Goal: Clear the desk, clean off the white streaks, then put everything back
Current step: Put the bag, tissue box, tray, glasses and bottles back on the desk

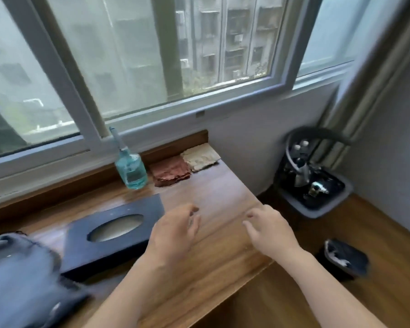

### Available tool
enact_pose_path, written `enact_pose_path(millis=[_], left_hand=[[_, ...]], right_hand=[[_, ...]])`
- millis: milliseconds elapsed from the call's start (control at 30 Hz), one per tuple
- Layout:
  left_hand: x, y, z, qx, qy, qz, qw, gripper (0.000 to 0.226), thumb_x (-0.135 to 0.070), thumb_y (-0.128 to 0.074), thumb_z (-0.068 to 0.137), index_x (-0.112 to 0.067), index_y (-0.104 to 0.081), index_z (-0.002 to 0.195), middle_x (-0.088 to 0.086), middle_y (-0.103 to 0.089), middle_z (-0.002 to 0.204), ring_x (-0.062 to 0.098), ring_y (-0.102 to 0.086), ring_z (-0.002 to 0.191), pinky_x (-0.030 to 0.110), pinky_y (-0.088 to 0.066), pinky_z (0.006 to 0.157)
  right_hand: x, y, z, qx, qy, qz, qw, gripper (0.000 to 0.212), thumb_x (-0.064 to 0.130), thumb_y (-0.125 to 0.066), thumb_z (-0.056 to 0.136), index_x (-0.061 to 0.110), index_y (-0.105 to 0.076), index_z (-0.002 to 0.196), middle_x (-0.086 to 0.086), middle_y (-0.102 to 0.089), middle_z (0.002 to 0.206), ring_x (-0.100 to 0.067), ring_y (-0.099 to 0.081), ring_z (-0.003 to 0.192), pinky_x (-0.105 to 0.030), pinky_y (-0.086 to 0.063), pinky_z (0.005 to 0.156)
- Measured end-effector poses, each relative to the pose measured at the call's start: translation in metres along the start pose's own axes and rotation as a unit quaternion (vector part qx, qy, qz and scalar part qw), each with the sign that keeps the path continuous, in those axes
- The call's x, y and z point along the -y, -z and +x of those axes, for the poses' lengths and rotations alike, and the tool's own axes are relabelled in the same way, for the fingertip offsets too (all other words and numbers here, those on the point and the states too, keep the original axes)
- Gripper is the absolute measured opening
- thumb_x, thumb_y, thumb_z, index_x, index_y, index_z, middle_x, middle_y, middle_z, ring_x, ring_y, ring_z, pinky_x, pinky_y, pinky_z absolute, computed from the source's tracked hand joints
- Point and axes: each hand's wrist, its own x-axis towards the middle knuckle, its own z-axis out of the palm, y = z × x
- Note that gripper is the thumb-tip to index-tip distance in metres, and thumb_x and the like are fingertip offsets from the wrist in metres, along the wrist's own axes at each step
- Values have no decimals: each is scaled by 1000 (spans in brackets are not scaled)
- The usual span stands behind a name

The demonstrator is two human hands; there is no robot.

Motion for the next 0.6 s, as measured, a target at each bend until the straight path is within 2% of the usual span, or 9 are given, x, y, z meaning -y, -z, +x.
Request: enact_pose_path(millis=[67,133,300,367,467,600], left_hand=[[-39,-32,18,8,-10,-8,1000,30,-38,-53,107,-26,-66,131,-9,-71,122,8,-67,109,24,-49,85],[-76,-63,34,21,-19,-18,999,31,-40,-53,106,-26,-66,131,-11,-71,121,7,-66,108,23,-50,86],[-169,-136,83,35,-28,-29,999,20,-41,-55,104,-30,-65,118,-12,-70,103,11,-68,96,34,-56,81],[-204,-162,103,44,-33,-24,998,21,-43,-55,104,-32,-63,120,-14,-70,107,11,-69,98,36,-56,83],[-249,-196,134,61,-51,-27,996,28,-42,-54,105,-28,-64,128,-14,-70,117,11,-68,106,31,-53,86],[-294,-235,172,90,-73,-36,993,33,-42,-54,106,-25,-63,133,-11,-71,121,10,-68,107,28,-52,88]], right_hand=[[-54,16,-4,-1,-36,-3,999,30,43,-56,98,24,-68,117,2,-60,110,-21,-61,101,-39,-56,84],[-108,31,-10,-1,-65,1,998,29,43,-57,98,27,-68,120,3,-61,114,-19,-61,106,-35,-54,87],[-228,74,-10,11,-130,1,991,32,42,-57,99,28,-67,126,2,-61,119,-23,-60,113,-40,-52,94],[-263,90,-4,8,-147,8,989,32,41,-57,99,28,-66,126,2,-61,121,-23,-59,114,-40,-51,95],[-305,106,10,7,-169,17,985,32,40,-56,100,27,-65,127,1,-61,123,-24,-59,115,-38,-50,94],[-346,118,38,7,-186,41,982,32,38,-57,100,26,-65,128,0,-61,124,-25,-60,115,-40,-51,95]])
